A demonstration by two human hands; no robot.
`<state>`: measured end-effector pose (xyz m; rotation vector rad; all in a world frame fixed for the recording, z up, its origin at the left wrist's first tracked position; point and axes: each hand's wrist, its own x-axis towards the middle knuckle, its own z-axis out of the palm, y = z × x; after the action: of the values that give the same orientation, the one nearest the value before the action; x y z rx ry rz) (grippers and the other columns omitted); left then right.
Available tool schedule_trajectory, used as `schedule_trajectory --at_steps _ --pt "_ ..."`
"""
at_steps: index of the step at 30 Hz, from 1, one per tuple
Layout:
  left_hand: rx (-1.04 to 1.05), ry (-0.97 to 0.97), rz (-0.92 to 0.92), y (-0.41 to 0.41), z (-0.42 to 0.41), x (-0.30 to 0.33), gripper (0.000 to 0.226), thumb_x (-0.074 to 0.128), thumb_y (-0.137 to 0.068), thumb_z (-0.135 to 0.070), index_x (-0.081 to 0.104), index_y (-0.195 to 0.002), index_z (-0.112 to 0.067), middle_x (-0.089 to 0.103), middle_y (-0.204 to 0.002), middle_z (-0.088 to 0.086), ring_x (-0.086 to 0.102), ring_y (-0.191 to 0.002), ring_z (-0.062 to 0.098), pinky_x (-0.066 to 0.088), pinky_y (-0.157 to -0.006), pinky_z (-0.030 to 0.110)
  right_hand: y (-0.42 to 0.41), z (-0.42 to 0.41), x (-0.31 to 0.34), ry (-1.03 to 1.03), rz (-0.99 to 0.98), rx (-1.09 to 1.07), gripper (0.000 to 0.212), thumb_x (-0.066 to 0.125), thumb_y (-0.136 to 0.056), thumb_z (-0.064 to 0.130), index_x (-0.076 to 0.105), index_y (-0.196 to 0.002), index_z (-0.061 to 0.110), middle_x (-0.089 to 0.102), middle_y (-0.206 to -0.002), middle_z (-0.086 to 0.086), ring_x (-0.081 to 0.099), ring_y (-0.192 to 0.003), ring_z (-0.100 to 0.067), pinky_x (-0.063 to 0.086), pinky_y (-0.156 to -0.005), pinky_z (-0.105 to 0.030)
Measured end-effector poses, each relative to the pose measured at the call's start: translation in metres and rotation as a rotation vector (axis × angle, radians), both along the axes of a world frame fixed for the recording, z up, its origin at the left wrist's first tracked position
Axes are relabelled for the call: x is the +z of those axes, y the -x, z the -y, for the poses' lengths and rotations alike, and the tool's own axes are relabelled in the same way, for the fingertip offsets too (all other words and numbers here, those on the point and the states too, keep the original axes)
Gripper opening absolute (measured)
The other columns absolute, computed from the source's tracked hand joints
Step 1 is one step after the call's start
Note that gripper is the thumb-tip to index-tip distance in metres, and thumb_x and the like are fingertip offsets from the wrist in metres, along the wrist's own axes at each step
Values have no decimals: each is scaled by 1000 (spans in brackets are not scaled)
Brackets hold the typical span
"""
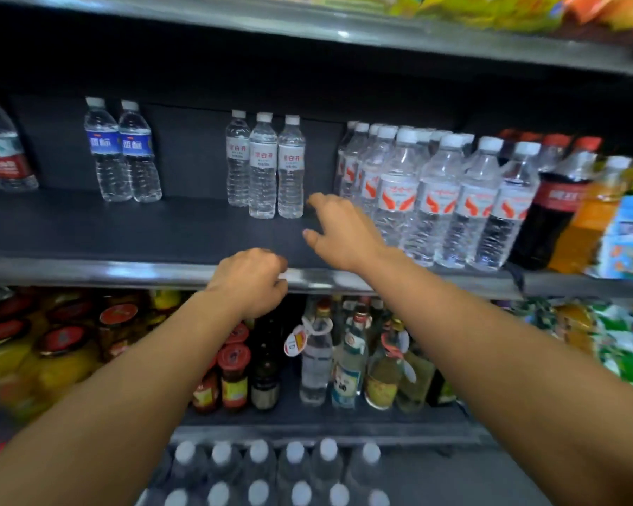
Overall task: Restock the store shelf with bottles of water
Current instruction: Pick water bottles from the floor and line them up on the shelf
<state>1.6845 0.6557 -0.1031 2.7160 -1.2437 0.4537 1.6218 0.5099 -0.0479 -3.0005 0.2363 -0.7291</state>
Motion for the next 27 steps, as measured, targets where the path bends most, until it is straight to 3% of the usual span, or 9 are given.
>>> schedule_trajectory --at_steps 4,8,12,16,19,24,27 --pt "-33 14 -44 59 -18 -27 24 48 -89 -35 62 -100 -18 62 -112 8 58 -105 32 47 -76 36 72 -18 -46 -76 0 -10 41 56 -92 26 48 -129 9 56 -122 -14 54 -112 -36 49 -85 -44" --pt "-51 -19 -139 105 -33 -77 29 47 -91 -35 63 -109 -17 62 -112 7 59 -104 30 51 -79 39 132 -35 -113 -169 -64 -35 34 53 -93 25 49 -124 12 57 -119 -10 56 -107 -32 46 -77 -37" --pt "-58 -81 -289 139 -48 -137 22 49 -92 -30 63 -99 -14 61 -105 10 58 -97 32 49 -73 36 178 -49 -190 -290 -171 -89 35 54 -94 23 50 -127 13 56 -122 -10 55 -109 -31 44 -78 -35" --pt "-106 -105 -478 173 -67 -199 18 50 -90 -27 53 -77 -16 62 -100 15 59 -94 35 50 -74 40 220 -73 -265 -457 -269 -181 36 56 -89 21 52 -124 13 57 -122 -11 55 -110 -34 46 -82 -39" --pt "-63 -131 -550 197 -87 -242 21 52 -90 -29 62 -93 -11 64 -106 12 60 -100 33 51 -79 39 245 -95 -315 -556 -380 -199 30 56 -87 19 54 -115 8 60 -117 -15 58 -105 -37 48 -82 -39" --pt "-5 -219 -703 218 -111 -302 18 52 -89 -28 58 -85 -11 64 -103 12 61 -99 32 50 -83 40 261 -119 -371 -643 -486 -227 38 56 -89 24 51 -124 9 59 -122 -14 56 -112 -32 49 -88 -38" --pt "50 -292 -756 225 -120 -331 32 53 -91 -30 65 -114 -11 63 -117 10 58 -109 29 49 -90 36 260 -125 -397 -680 -549 -265 43 57 -90 27 48 -127 9 58 -124 -13 56 -113 -31 49 -89 -39"
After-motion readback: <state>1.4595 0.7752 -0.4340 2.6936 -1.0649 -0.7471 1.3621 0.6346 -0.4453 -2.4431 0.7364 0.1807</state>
